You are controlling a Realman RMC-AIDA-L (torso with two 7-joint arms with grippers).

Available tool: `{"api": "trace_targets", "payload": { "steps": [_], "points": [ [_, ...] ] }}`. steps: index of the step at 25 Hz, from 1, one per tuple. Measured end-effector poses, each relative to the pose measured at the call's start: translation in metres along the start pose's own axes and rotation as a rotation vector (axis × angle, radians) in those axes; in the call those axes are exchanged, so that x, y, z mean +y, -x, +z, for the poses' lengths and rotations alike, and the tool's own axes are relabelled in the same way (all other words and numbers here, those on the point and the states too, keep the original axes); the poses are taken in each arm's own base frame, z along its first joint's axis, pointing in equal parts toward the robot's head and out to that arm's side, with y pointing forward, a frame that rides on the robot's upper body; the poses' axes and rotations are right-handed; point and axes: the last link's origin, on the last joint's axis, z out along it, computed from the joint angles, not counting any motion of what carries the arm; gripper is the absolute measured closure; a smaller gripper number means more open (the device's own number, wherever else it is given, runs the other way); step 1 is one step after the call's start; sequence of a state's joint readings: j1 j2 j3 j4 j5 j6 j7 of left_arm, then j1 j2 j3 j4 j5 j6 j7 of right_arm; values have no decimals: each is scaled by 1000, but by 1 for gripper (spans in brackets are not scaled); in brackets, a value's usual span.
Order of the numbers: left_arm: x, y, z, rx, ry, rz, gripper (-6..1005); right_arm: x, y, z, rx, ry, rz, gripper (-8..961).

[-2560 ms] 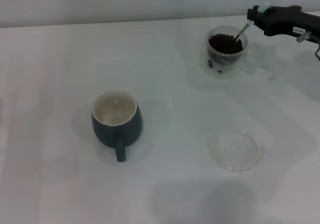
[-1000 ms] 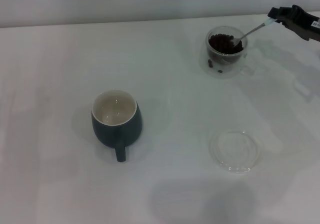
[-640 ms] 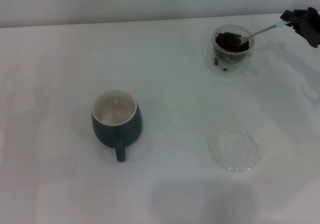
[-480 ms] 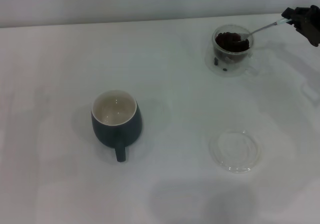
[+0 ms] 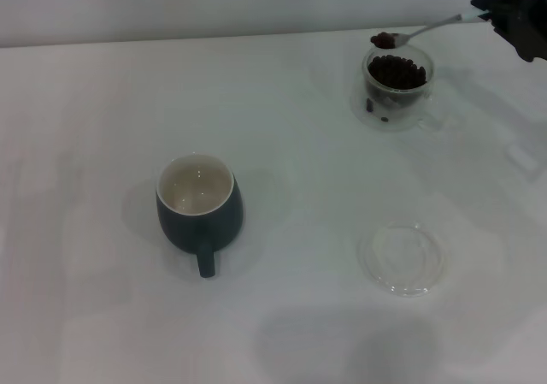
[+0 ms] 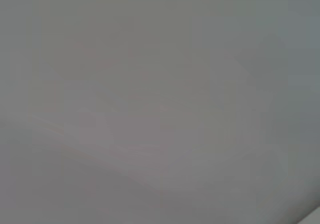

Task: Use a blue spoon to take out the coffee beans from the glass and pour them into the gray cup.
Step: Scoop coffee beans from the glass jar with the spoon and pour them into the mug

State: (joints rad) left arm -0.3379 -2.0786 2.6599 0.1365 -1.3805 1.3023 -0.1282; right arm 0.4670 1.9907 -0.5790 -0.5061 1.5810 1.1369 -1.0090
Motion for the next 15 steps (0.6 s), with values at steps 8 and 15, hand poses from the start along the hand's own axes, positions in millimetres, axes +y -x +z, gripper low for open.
{"api": "trace_targets", "payload": {
  "steps": [8,15],
  "points": [
    [1,-1,1,2,2,2,319,24,-20,10,110,134,1,808],
    [3,-3,6,9,11,4,319,40,-52,33,260,191,8,808]
  ]
}}
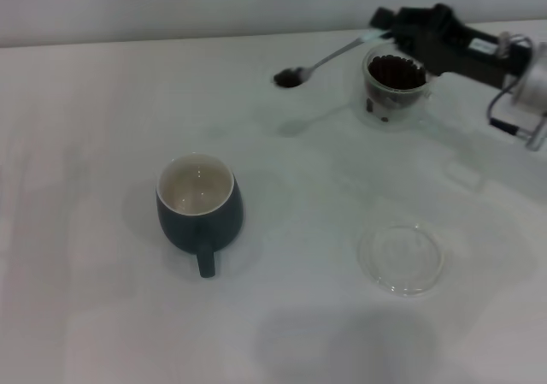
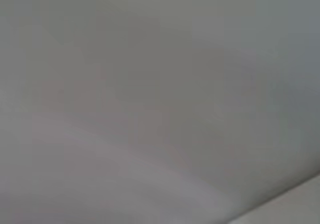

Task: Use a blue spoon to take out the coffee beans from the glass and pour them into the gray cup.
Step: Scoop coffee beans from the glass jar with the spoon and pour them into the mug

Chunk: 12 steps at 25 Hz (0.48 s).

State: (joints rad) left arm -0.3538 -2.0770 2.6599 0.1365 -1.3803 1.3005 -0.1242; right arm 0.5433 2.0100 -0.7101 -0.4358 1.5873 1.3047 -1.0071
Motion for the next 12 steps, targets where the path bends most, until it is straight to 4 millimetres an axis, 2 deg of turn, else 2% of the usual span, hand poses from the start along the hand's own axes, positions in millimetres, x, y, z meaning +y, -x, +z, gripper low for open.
{"api": "trace_targets", "payload": {
  "steps": [6,12],
  "points": [
    [3,-1,4,-1,9,0,319,12,-24,27,148,41,-22,808],
    [3,0,4,-8,14,2,319,21,-40,44,230,81,-87,808]
  ]
}}
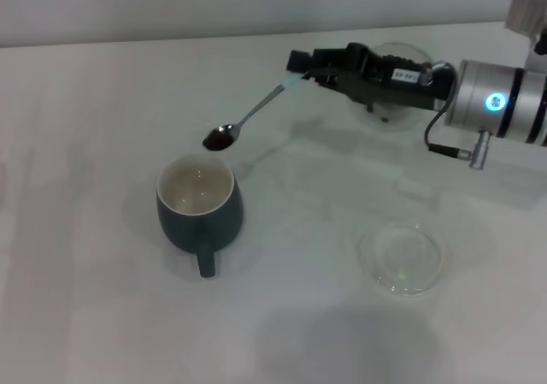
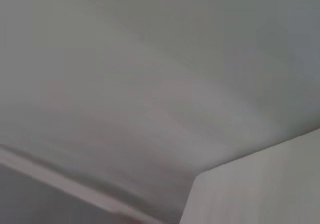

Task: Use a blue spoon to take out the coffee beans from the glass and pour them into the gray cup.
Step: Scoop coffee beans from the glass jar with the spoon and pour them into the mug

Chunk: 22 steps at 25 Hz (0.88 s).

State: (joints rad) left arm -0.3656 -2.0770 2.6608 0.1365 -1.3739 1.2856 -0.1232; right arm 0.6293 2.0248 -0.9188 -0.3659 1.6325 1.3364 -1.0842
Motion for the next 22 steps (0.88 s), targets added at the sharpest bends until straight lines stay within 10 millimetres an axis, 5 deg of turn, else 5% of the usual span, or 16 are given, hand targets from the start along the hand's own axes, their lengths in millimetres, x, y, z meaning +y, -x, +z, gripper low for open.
{"api": "trace_targets", "payload": {
  "steps": [11,22],
  "points": [
    [2,2,0,-9,7,1,320,0,-12,26,71,-35,-191,808],
    [0,3,0,-23,-7,-2,319,23,-15,37,157,45,-635,808]
  ]
}}
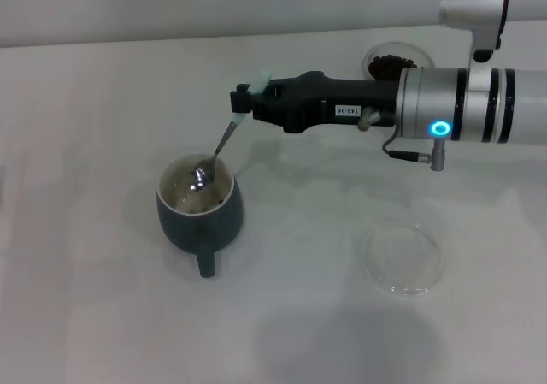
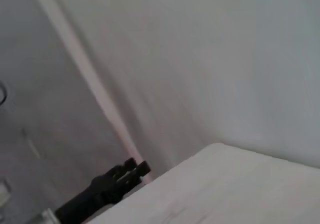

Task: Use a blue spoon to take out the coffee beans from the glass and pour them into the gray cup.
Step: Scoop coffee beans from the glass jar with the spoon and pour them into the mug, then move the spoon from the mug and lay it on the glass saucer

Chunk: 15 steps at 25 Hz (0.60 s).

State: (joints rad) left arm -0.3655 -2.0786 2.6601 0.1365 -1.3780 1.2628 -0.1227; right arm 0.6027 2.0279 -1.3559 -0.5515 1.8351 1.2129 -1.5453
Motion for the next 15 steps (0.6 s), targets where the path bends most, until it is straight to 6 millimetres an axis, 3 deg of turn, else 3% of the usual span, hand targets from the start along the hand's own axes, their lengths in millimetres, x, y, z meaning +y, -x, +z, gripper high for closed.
{"api": "trace_targets", "payload": {
  "steps": [5,8,9,10,11,15],
  "points": [
    [-1,0,1,1,-1,0,320,5,4,-3,-9,11,-105,807],
    [-1,-1,1,2,-4,-2,321,-1,13,-17,-75,-8,-75,807],
    [-1,-2,2,6,-11,-5,321,-8,18,-37,-133,-26,-35,807],
    [-1,-2,2,6,-11,-5,322,-8,18,-37,-133,-26,-35,807],
    [-2,-2,3,8,-13,-6,322,-12,20,-50,-163,-41,-12,807],
    [-1,-4,6,15,-15,-8,321,-31,16,-115,-215,-100,89,807]
  ]
}}
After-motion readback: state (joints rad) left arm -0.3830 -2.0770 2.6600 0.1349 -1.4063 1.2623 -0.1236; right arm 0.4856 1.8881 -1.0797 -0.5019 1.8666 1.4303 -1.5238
